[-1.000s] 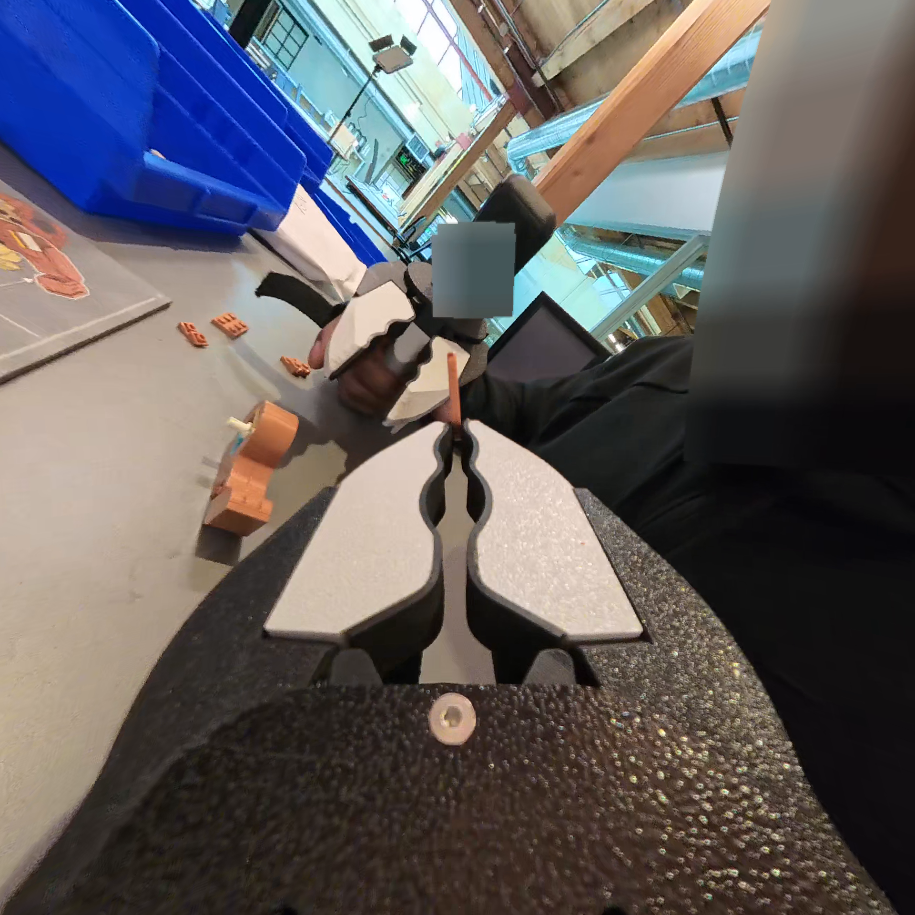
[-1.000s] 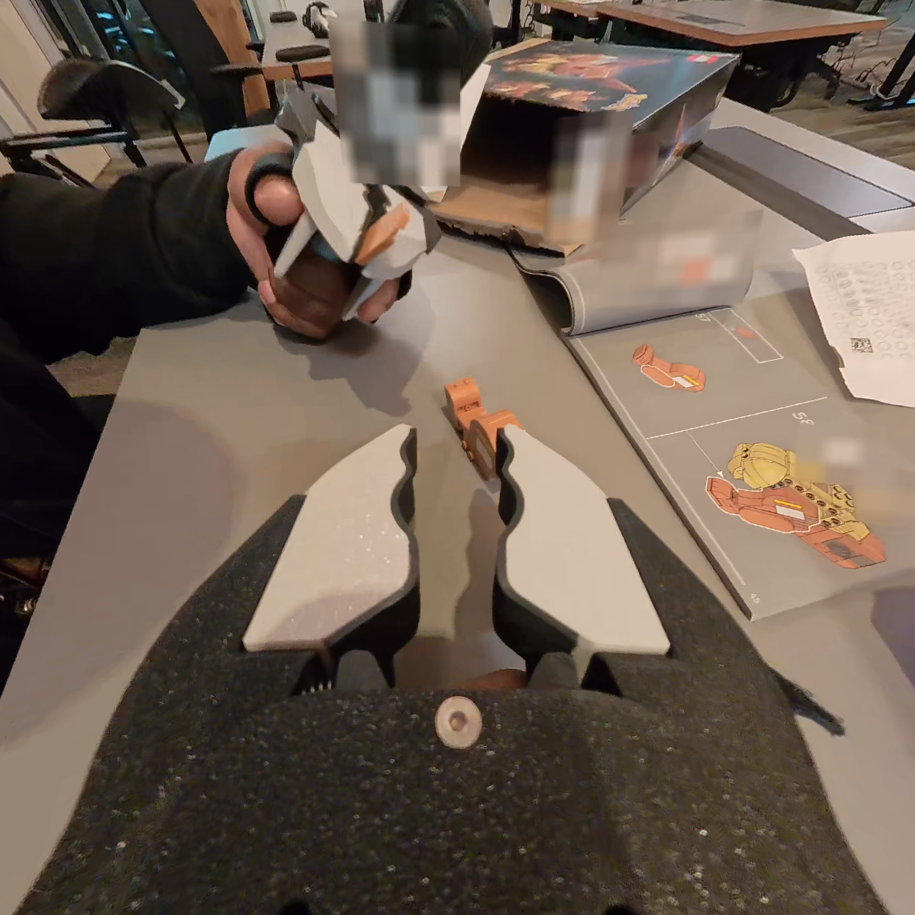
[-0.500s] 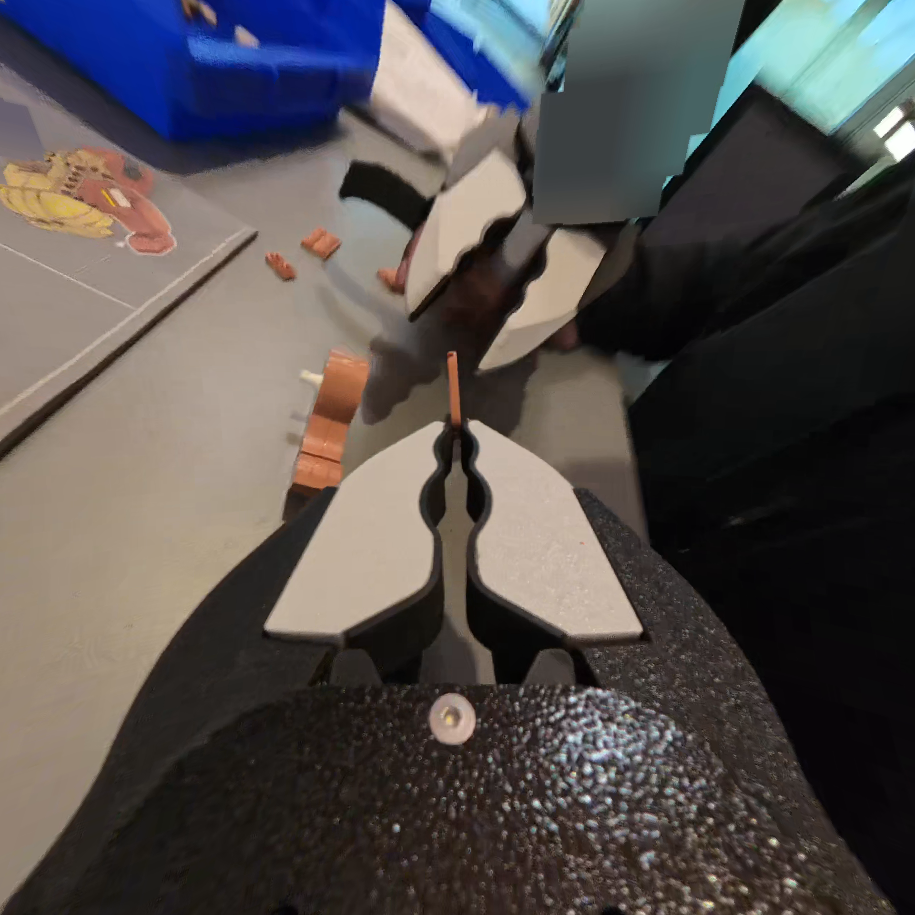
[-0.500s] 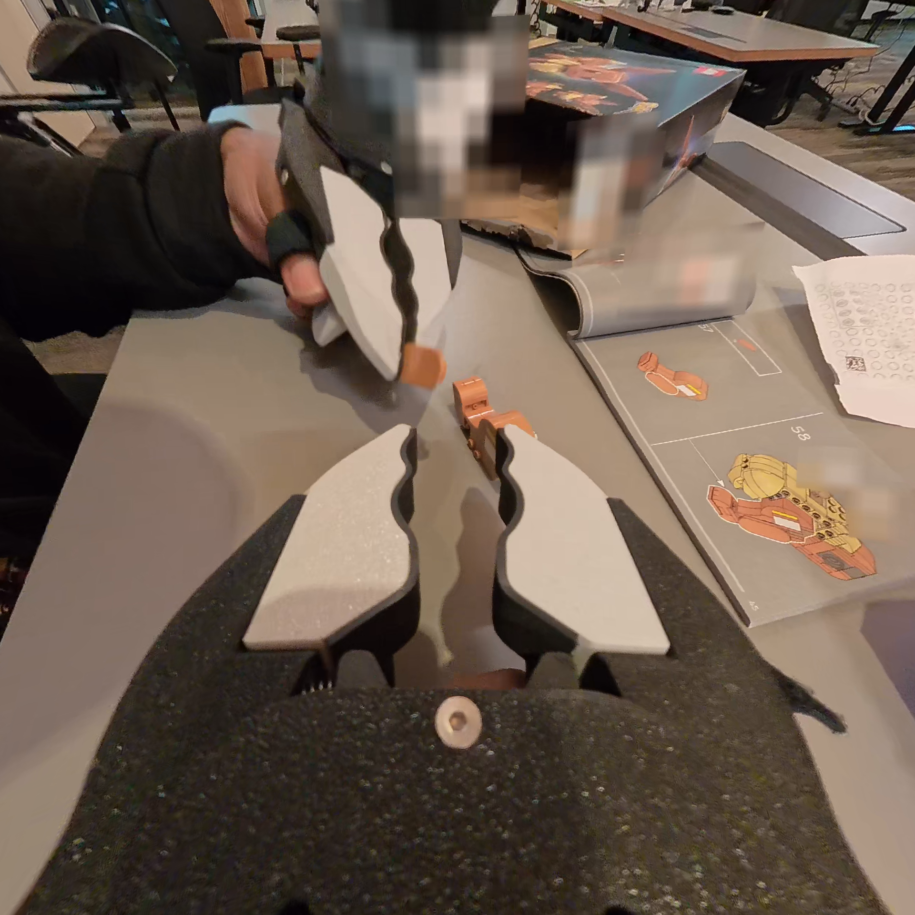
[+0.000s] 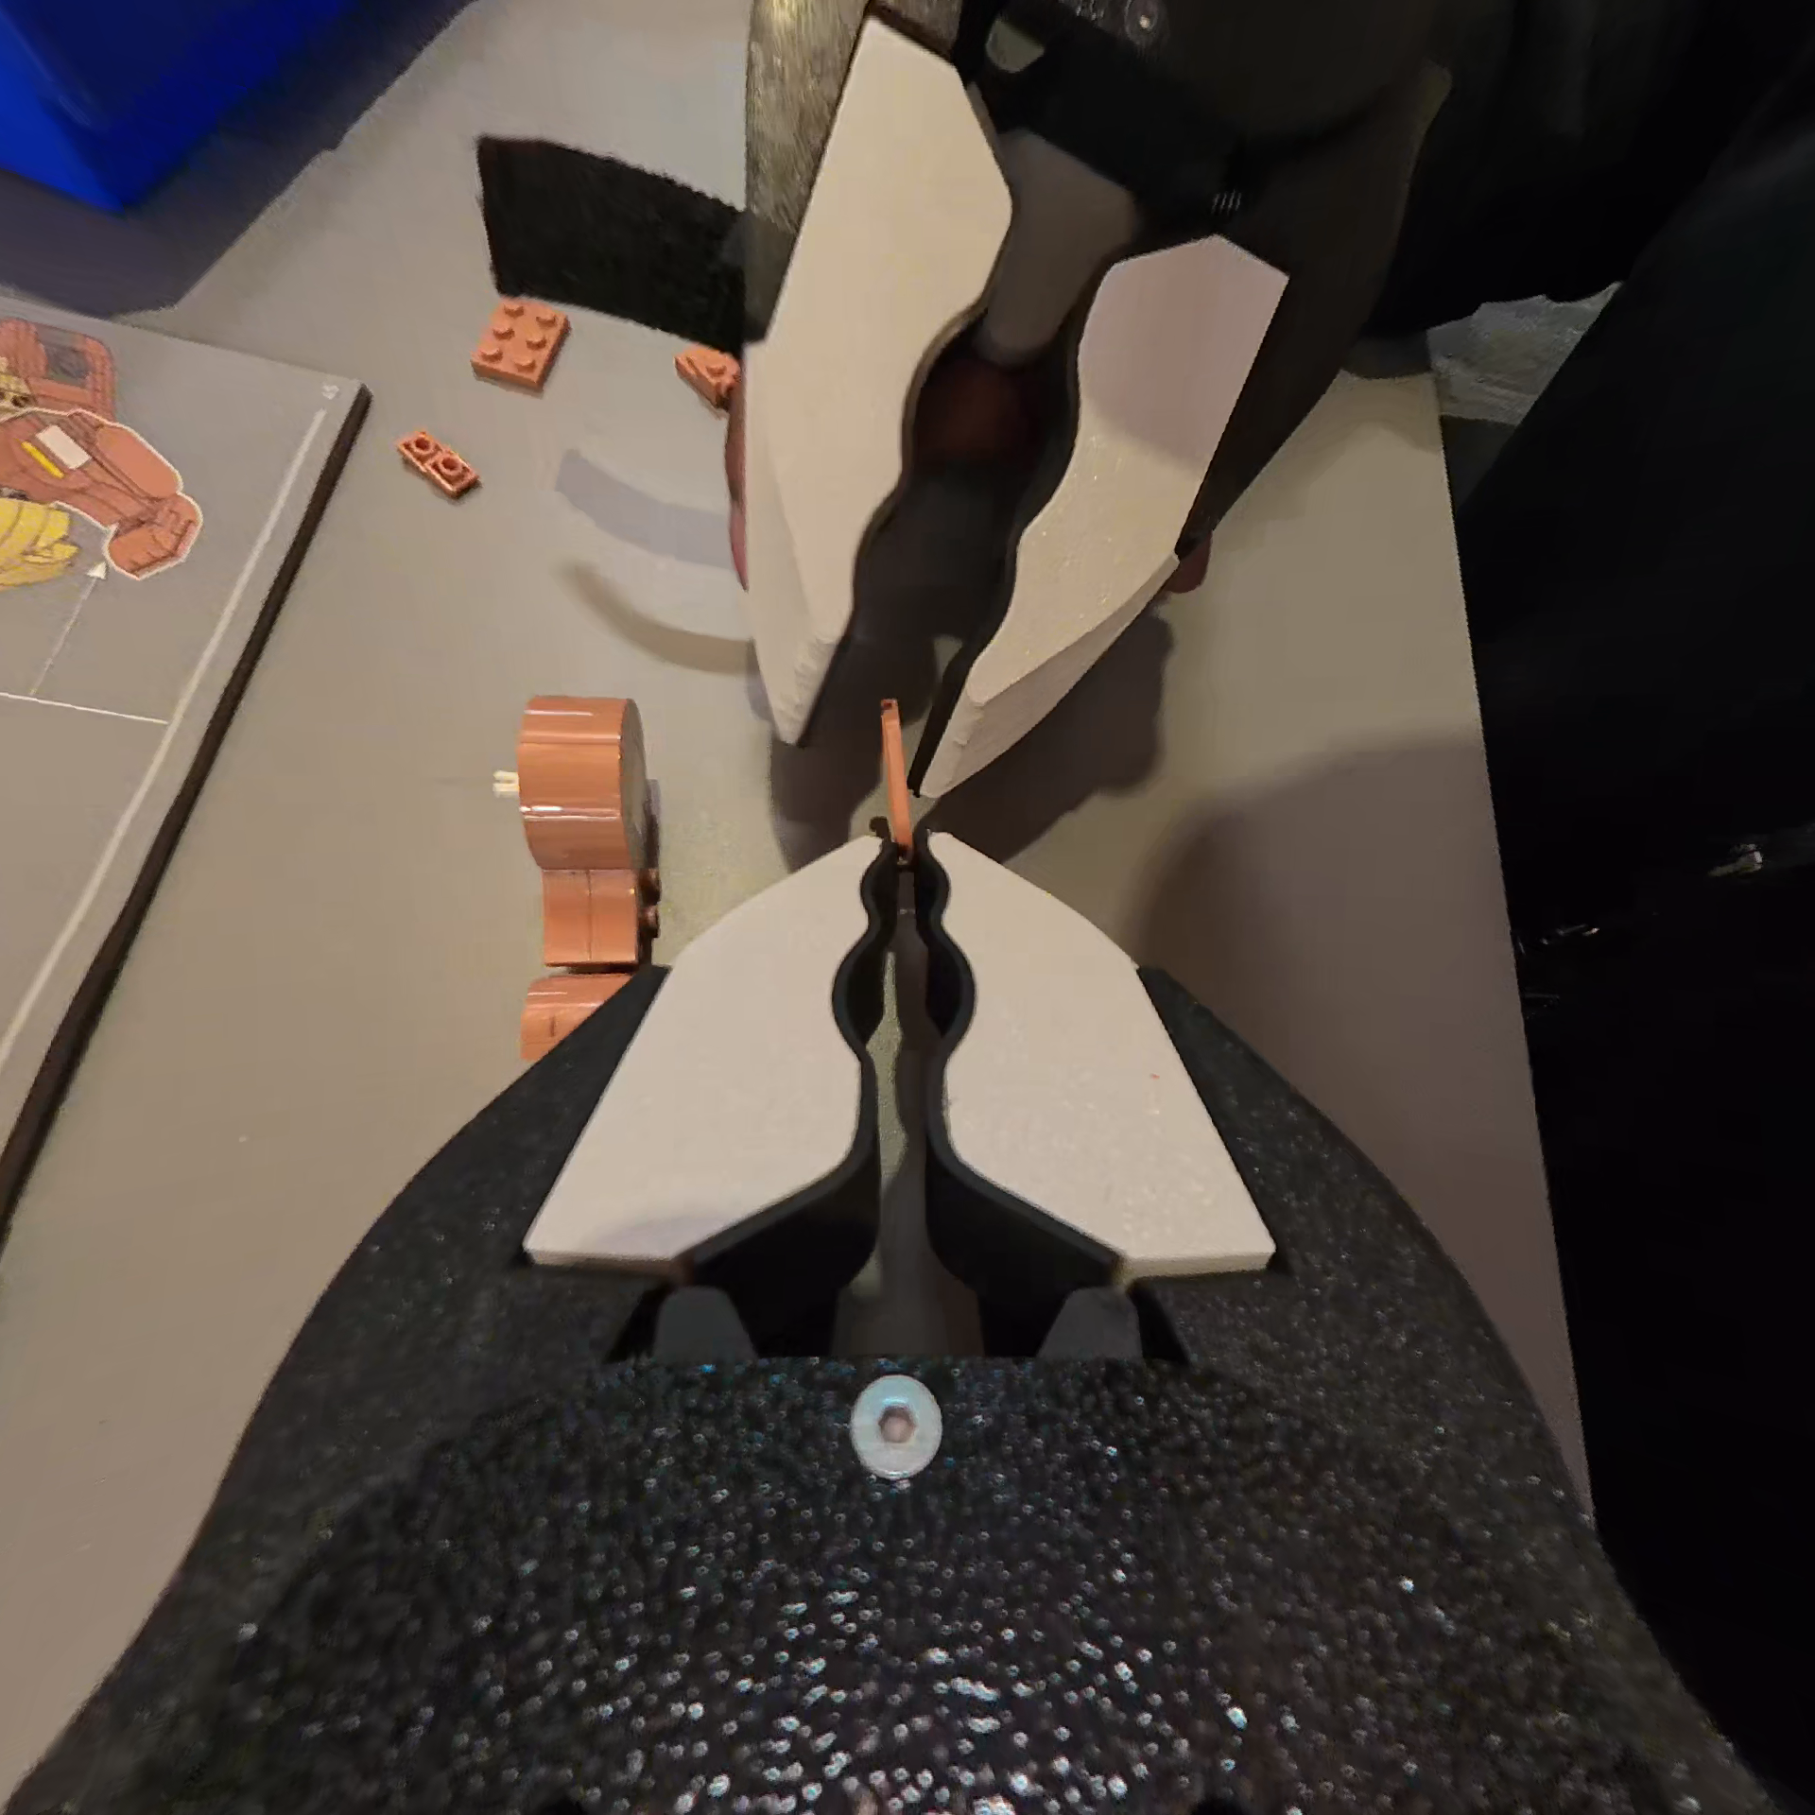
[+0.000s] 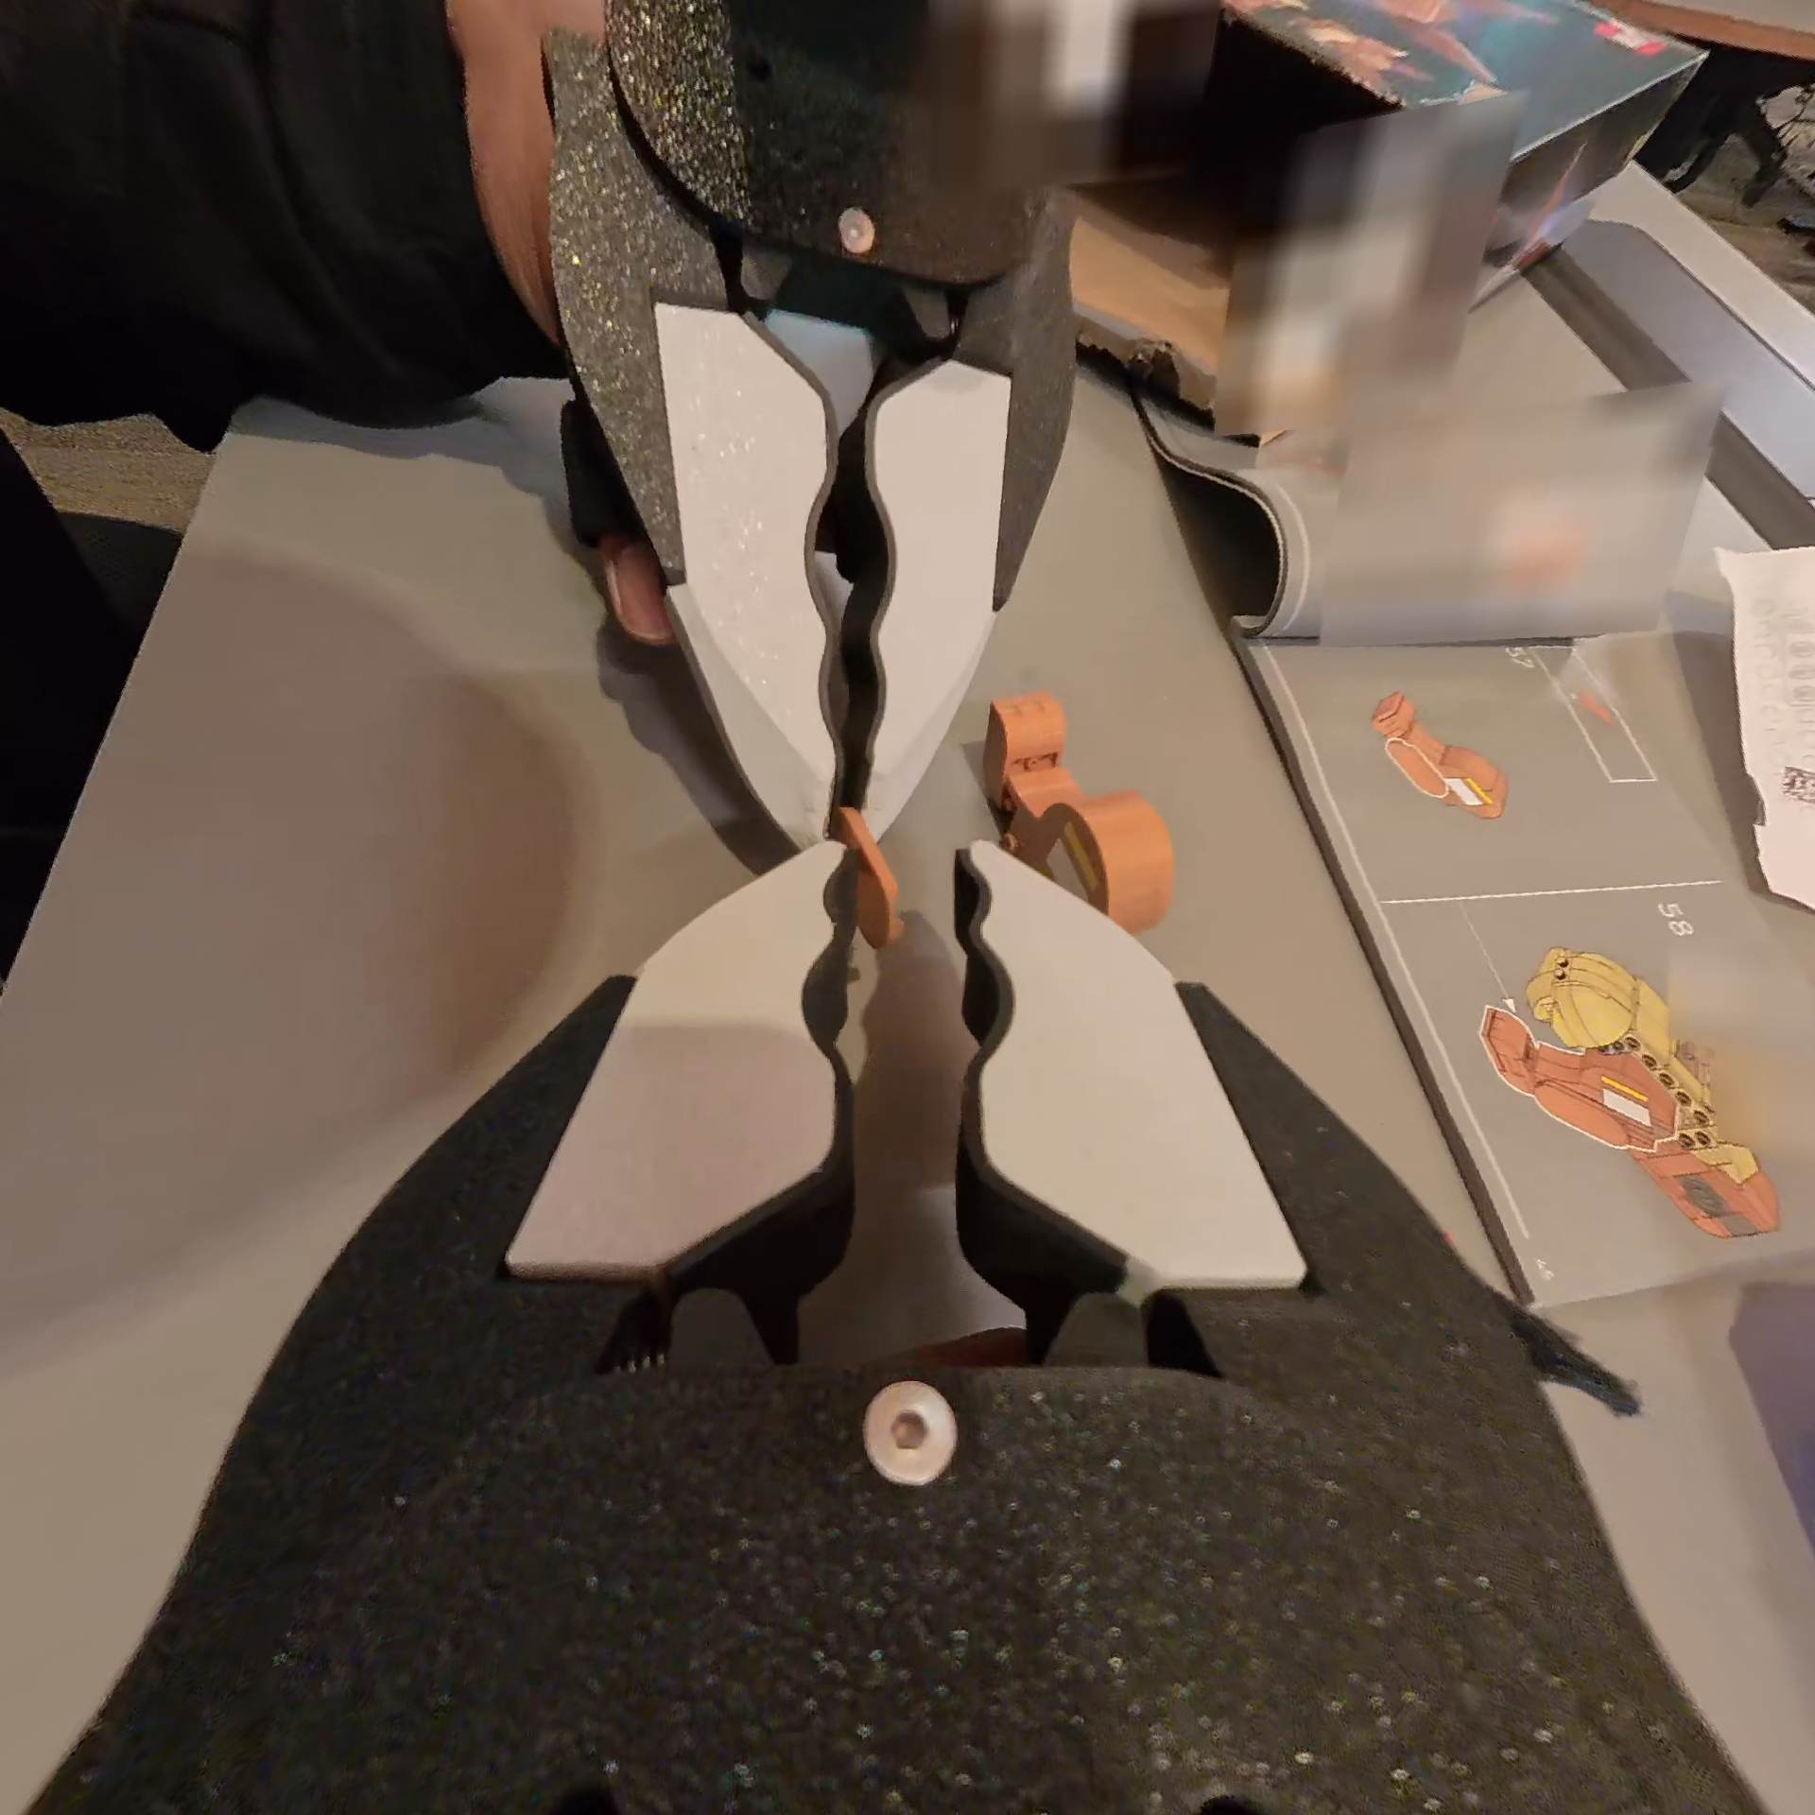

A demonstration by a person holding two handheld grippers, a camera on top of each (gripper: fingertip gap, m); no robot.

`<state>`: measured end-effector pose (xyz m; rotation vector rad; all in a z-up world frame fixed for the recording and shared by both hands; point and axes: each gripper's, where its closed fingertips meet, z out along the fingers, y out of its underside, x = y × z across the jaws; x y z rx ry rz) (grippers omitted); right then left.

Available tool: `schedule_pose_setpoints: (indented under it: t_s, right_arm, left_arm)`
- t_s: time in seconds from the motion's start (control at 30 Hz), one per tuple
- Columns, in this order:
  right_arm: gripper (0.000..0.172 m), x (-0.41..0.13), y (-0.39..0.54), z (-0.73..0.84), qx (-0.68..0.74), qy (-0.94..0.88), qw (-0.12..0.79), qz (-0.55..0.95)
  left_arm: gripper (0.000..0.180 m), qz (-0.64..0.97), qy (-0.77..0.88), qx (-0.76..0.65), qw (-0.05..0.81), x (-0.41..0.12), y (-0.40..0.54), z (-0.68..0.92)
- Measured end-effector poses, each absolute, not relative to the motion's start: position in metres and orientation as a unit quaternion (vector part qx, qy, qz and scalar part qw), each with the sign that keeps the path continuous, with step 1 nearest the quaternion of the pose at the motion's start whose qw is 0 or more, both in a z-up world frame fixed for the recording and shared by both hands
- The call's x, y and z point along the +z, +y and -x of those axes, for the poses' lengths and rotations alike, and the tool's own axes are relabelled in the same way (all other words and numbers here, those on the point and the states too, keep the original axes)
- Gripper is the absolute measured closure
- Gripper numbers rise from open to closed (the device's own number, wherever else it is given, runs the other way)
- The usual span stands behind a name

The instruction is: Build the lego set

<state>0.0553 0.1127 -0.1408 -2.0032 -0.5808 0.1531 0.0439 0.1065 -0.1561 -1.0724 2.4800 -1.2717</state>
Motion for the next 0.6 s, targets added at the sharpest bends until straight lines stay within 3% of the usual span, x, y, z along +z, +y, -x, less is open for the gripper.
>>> schedule_pose_setpoints:
  t_s: [0.6]
  right_arm:
    - [0.159, -0.1458, 0.1091, -0.0528, 0.071, -0.247, 0.484, 0.836]
  left_arm:
    - [0.178, 0.346, 0.819, -0.447, 0.098, -0.1505, 0.1051, -0.0475]
